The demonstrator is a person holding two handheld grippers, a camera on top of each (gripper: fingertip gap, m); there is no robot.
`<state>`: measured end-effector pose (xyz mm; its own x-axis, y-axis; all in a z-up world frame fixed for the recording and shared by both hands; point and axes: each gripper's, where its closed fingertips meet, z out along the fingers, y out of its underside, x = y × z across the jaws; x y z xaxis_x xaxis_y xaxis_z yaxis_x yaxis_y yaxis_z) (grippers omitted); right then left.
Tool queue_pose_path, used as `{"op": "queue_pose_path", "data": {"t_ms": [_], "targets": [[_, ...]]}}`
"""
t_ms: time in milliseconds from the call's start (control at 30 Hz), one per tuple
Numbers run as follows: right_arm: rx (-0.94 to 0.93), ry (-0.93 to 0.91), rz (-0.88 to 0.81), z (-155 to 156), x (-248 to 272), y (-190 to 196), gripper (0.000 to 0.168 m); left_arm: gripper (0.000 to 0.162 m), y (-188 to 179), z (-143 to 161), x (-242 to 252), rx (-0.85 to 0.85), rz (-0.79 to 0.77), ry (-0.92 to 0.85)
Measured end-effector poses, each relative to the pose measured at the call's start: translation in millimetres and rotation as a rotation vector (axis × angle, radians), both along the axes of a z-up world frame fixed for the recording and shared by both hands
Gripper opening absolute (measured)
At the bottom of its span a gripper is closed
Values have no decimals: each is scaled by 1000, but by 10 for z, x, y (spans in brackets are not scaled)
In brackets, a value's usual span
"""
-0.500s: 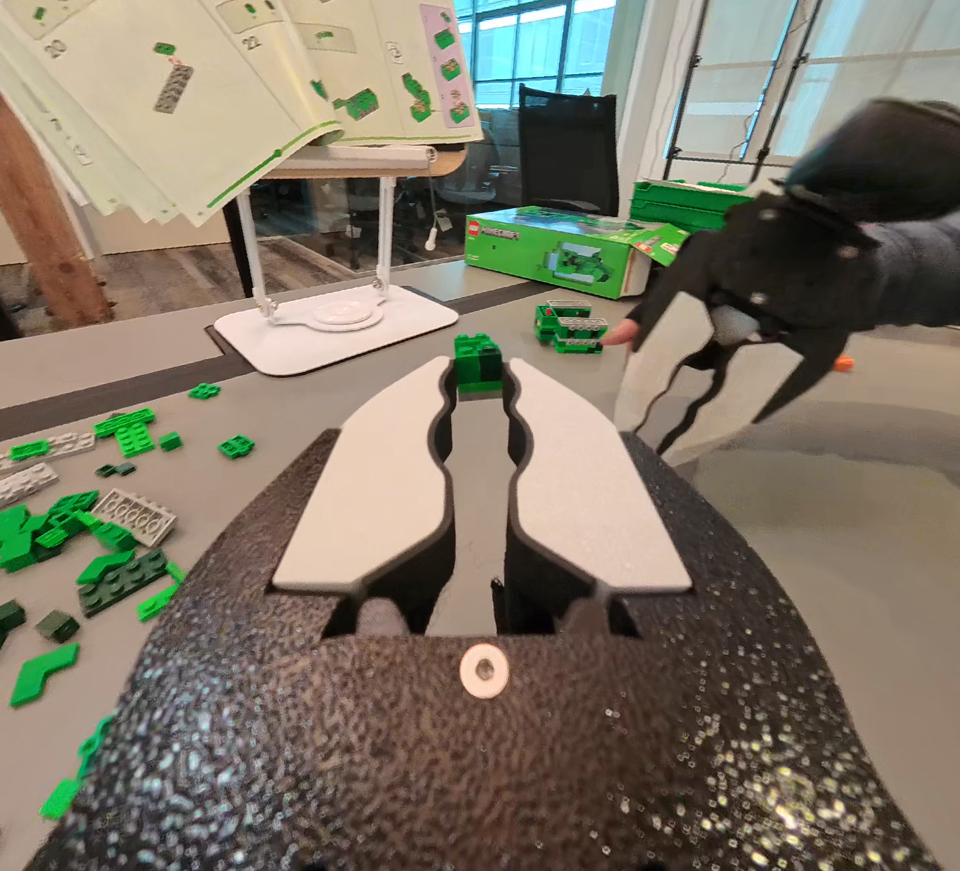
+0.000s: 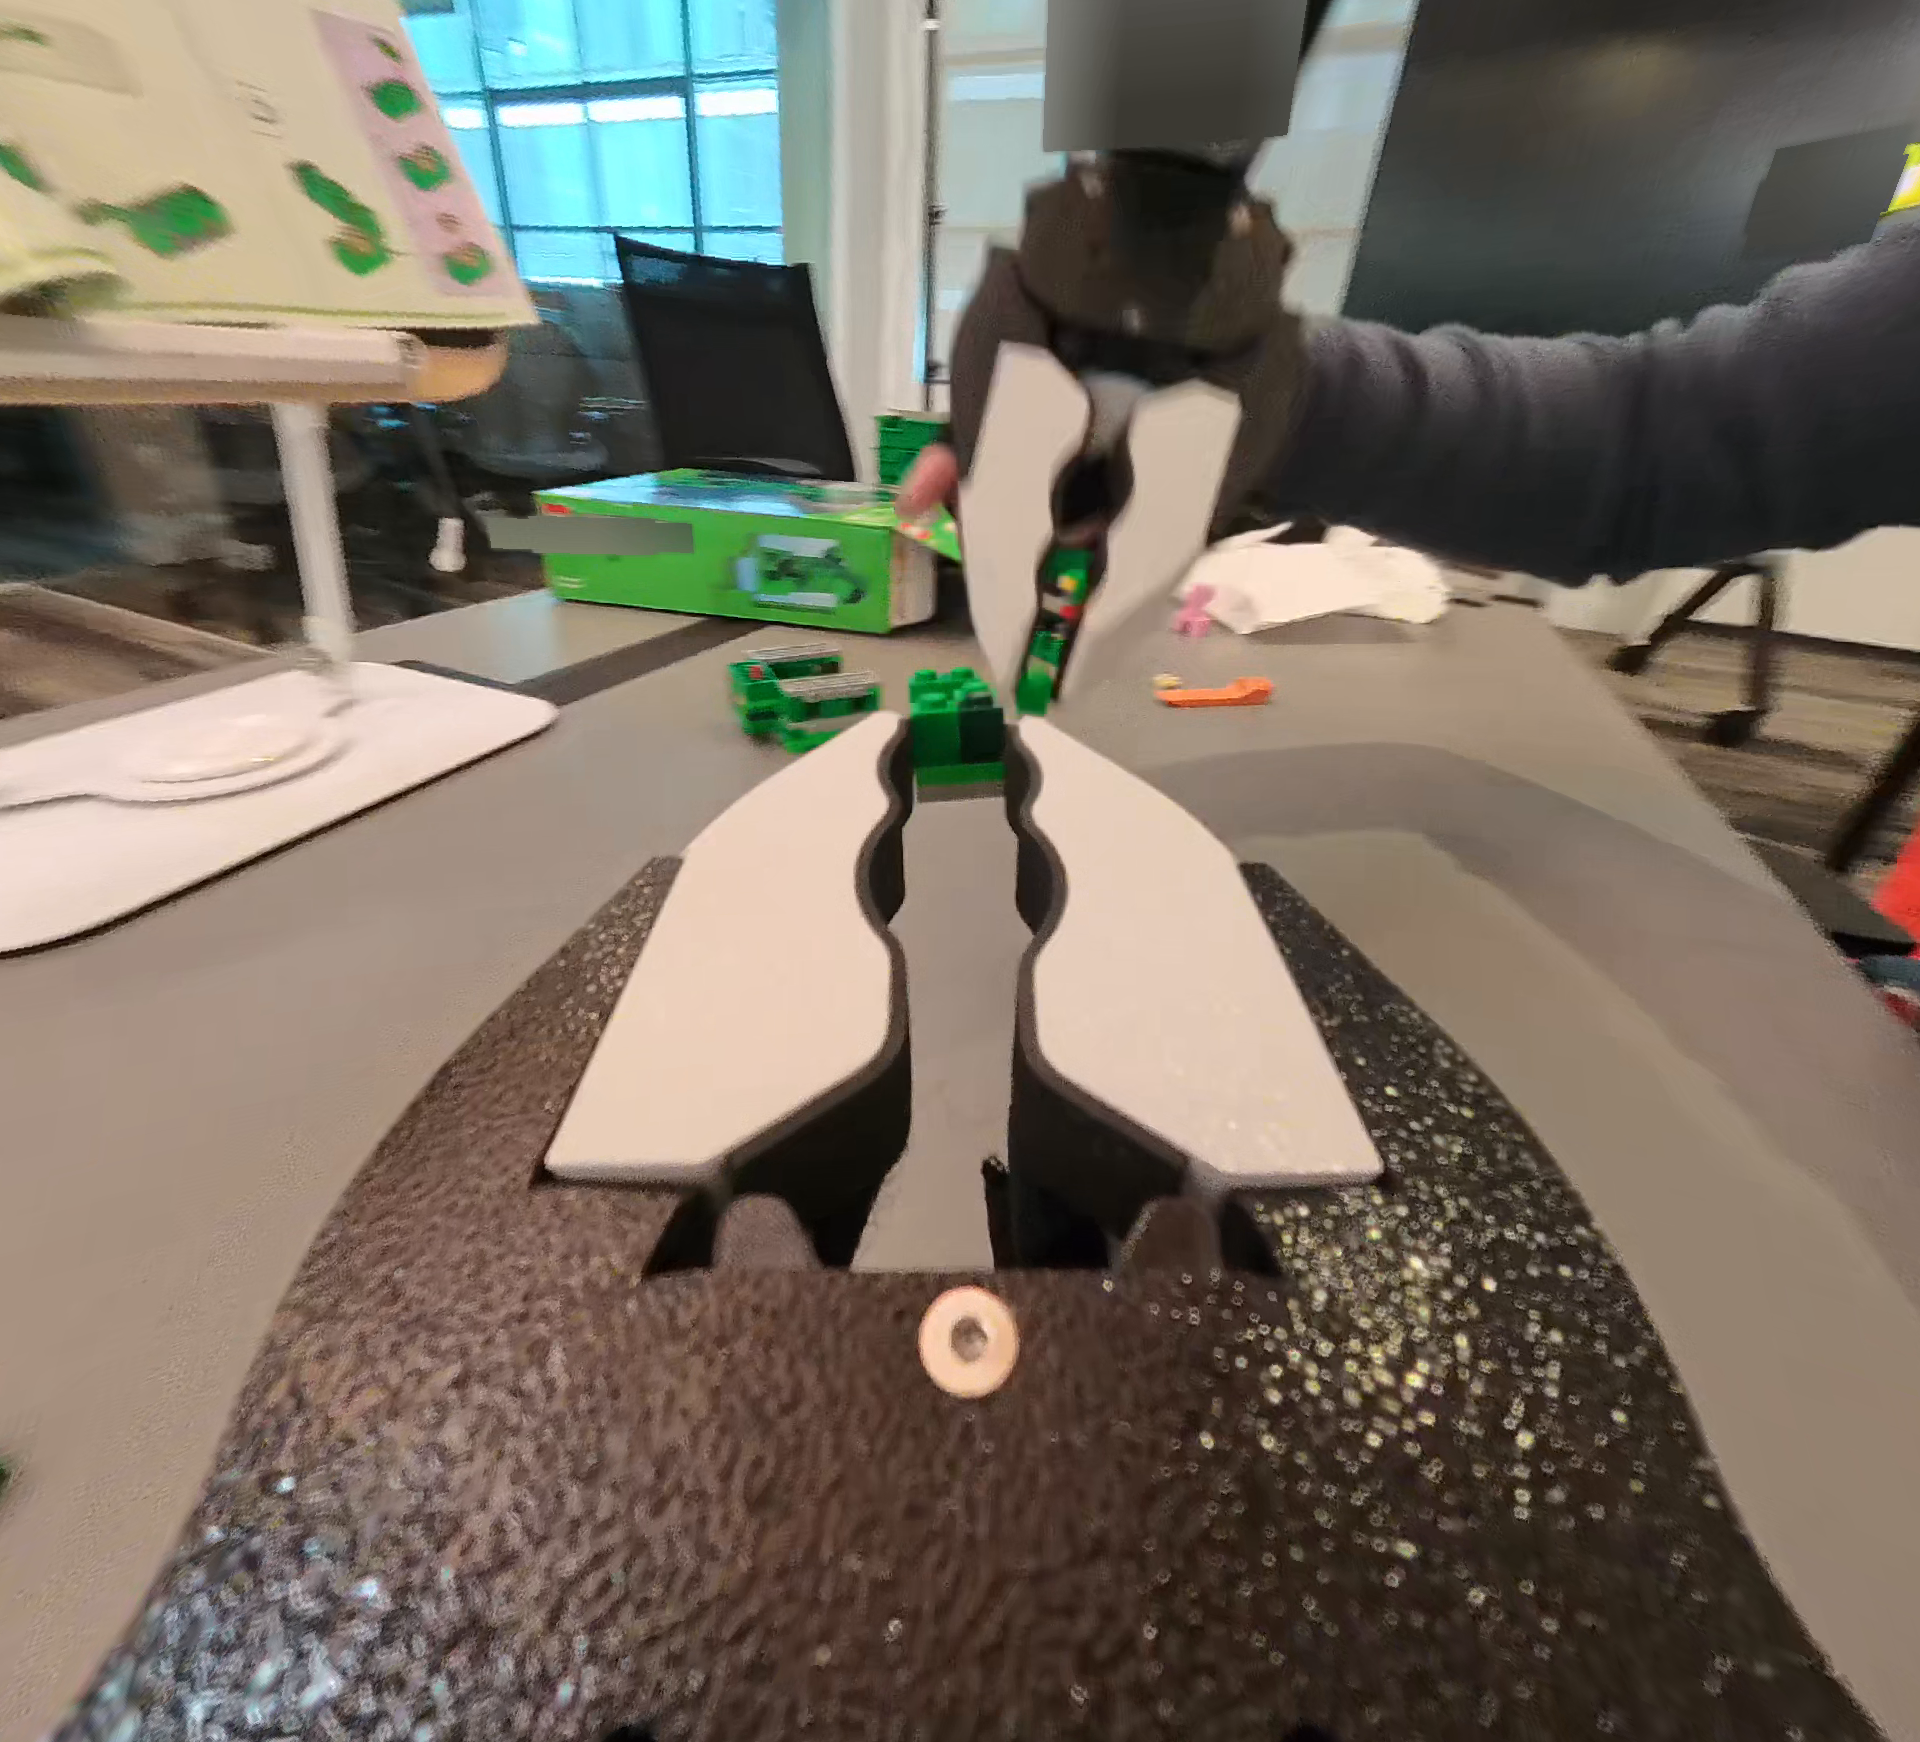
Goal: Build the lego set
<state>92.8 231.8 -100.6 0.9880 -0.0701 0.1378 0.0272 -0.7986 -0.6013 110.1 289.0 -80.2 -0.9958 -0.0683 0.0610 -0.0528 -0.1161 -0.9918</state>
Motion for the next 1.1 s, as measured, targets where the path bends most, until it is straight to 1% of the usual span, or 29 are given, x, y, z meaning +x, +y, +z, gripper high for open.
{"op": "queue_pose_path", "data": {"t_ms": [67, 100, 167, 233, 333, 567, 733, 1100], "targets": [[99, 10, -6, 331, -35, 41, 8, 16, -73, 7, -100, -17, -73, 14], [125, 25, -3, 434, -70, 76, 8, 16, -107, 20, -145, -27, -100, 14], [141, 67, 13, 514, -162, 173, 7, 16, -172, 27, -213, -34, -134, 13], [87, 91, 21, 454, -228, 220, 8, 16, -227, 14, -262, -35, -156, 18], [-26, 82, 19, 340, -255, 183, 8, 16, -313, -18, -346, -27, -193, 26], [-137, 132, 4, 266, -303, 101, 8, 16, -357, 18, -409, -59, -229, 40], [-172, 112, 3, 209, -292, 94, 8, 16, -320, 69, -401, -86, -234, 52], [-151, 138, 0, 193, -311, 117, 8, 16, -350, 52, -434, -81, -257, 59]]}}
